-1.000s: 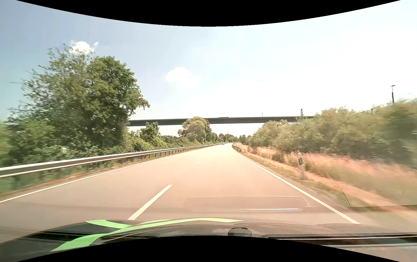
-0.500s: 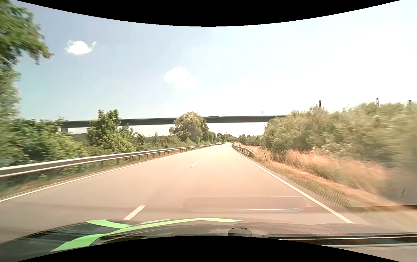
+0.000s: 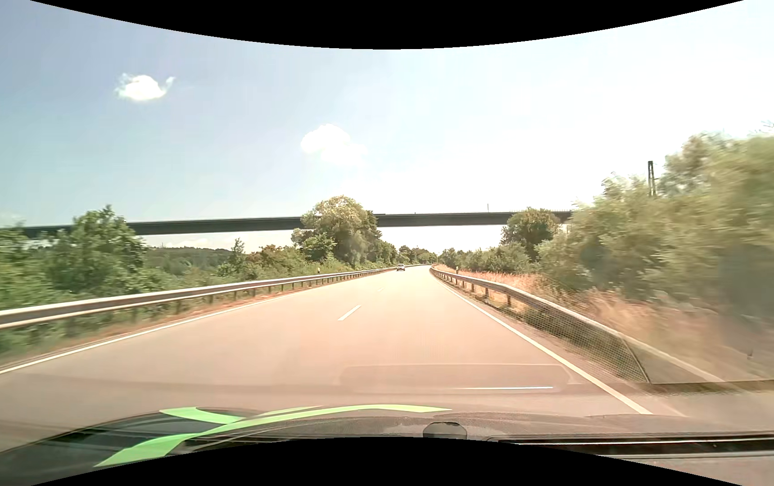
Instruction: Follow the waypoints while adhering to traffic rules and regulations
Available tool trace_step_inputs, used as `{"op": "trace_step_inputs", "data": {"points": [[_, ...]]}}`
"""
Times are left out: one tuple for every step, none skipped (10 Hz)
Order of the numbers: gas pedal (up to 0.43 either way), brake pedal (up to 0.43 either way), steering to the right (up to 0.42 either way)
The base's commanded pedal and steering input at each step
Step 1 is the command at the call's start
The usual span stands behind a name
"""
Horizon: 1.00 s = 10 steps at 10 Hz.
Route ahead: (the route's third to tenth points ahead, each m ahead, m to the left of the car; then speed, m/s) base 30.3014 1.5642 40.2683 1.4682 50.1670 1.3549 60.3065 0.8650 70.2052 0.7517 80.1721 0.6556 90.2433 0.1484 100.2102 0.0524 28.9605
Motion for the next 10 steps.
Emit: {"op": "trace_step_inputs", "data": {"points": [[0.260,0.000,0.002],[0.260,0.000,0.002],[0.268,0.000,0.002],[0.299,0.000,0.002],[0.311,0.000,0.002],[0.331,0.000,0.002],[0.339,0.000,0.002],[0.339,0.000,0.002],[0.339,0.000,0.002],[0.287,0.000,0.001]]}}
